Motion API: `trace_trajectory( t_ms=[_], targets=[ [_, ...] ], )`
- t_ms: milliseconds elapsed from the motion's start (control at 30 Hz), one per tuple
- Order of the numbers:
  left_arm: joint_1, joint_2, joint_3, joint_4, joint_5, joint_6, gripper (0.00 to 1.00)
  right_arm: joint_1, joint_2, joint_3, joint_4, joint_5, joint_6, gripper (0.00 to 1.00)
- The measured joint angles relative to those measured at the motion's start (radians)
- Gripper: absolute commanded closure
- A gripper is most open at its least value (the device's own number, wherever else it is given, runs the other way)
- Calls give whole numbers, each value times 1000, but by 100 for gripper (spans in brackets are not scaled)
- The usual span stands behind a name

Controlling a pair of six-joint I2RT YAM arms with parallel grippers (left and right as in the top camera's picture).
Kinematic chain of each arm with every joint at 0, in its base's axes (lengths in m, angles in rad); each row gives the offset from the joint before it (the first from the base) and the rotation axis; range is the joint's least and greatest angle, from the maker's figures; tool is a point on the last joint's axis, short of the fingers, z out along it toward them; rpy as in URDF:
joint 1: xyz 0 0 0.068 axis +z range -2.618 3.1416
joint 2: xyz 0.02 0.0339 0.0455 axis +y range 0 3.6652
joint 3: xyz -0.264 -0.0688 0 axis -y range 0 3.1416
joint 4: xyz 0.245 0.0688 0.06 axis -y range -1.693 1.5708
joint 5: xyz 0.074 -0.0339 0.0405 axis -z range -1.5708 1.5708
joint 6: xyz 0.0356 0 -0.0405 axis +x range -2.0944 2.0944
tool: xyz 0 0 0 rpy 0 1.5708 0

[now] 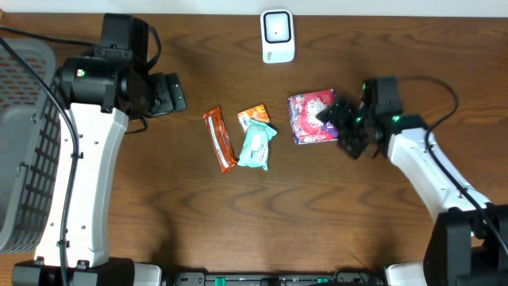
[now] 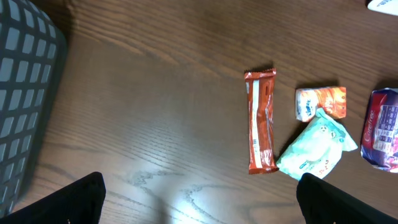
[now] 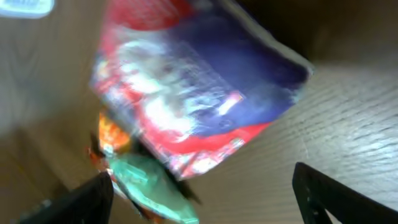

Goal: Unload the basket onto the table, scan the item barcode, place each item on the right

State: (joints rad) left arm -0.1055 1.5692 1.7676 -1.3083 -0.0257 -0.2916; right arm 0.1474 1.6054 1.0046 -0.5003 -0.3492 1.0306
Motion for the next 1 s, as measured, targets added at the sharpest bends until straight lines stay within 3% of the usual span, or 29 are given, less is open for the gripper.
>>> trace_trajectory(
  t_ms=[267, 367, 667, 733, 833, 1000],
  targets=[
    [0, 0, 0, 0, 0, 0, 2, 0, 24, -271, 513, 19, 183, 29],
    [0, 0, 0, 0, 0, 0, 2, 1, 24, -305, 546, 23, 193, 22],
    [0, 0, 0, 0, 0, 0, 2, 15, 29, -312, 571, 47, 82, 25],
    [0, 0, 0, 0, 0, 0, 2, 18, 40, -312, 576, 47, 60, 43],
    [0, 0, 0, 0, 0, 0, 2, 25, 69, -312, 580, 37, -5, 99],
    [0, 0, 0, 0, 0, 0, 2, 14, 71, -309, 547, -50, -148, 99]
  ],
)
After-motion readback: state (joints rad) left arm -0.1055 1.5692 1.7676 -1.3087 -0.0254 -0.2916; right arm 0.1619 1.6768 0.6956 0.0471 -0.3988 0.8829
